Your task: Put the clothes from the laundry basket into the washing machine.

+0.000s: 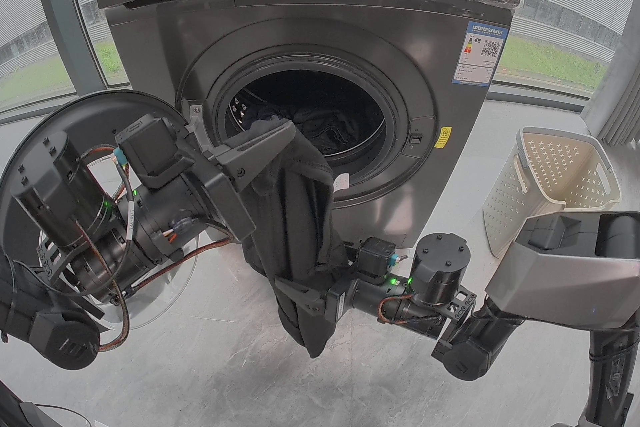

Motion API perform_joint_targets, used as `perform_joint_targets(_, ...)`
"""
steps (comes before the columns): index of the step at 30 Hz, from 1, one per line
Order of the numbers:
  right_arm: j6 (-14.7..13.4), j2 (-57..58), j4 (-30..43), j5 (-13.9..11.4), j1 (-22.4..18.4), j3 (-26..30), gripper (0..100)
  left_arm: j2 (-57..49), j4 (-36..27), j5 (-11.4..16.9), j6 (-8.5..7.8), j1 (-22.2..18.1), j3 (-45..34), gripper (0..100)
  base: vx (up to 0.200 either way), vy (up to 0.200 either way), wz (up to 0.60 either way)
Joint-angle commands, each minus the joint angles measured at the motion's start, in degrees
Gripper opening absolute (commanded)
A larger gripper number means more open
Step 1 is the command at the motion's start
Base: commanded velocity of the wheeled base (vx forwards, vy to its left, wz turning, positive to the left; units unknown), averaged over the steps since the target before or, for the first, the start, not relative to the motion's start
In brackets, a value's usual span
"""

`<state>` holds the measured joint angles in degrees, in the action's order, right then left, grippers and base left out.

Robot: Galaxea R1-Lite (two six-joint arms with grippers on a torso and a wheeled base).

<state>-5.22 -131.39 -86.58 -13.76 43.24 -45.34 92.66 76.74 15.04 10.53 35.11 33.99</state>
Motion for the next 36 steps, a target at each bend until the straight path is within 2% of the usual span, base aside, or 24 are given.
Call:
perform_joint_targets(1,-0.1,-2.4,-0.4,0.0,1.6,-0.3,100,0.0,0.0,-0.2,0.01,0.3,0.4,0,0.0,0.0,0.0)
perform_joint_targets(7,0.1,-6.0,0.4,0.2,2.4,-3.2,100,0.0,-0.5,-0.5,0.01,0.6,1.8,0,0.0,0.0,0.0)
perform_joint_targets(10,0.0,-8.6,1.1,0.7,2.3,-6.3,100,0.1,-0.5,-0.6,0.01,0.8,2.0,0,0.0,0.0,0.0)
perform_joint_targets(18,-0.5,-11.3,2.9,4.7,1.8,-12.8,100,0.1,-0.5,-0.7,0.01,0.8,1.9,0,0.0,0.0,0.0)
perform_joint_targets(23,-0.8,-12.9,2.9,5.3,1.1,-15.7,100,0.1,-0.4,-0.7,0.01,0.8,1.8,0,0.0,0.0,0.0)
perform_joint_targets(24,-0.8,-13.0,2.9,5.3,1.1,-15.7,0,0.1,-0.4,-0.7,0.01,0.8,1.8,0,0.0,0.0,0.0)
perform_joint_targets(27,-1.3,-13.1,2.8,6.6,1.1,-16.1,0,0.1,-0.4,-0.7,0.01,0.6,1.9,0,0.0,0.0,0.0)
perform_joint_targets(32,-1.8,-11.6,2.6,7.0,-0.4,-15.0,0,0.2,-0.2,-0.8,-0.07,-0.7,1.2,0,0.0,0.0,0.0)
perform_joint_targets(36,-2.2,-5.2,2.4,7.6,-2.7,-9.6,0,0.6,0.0,-0.5,-0.25,-3.9,-1.1,0,0.0,0.0,0.0)
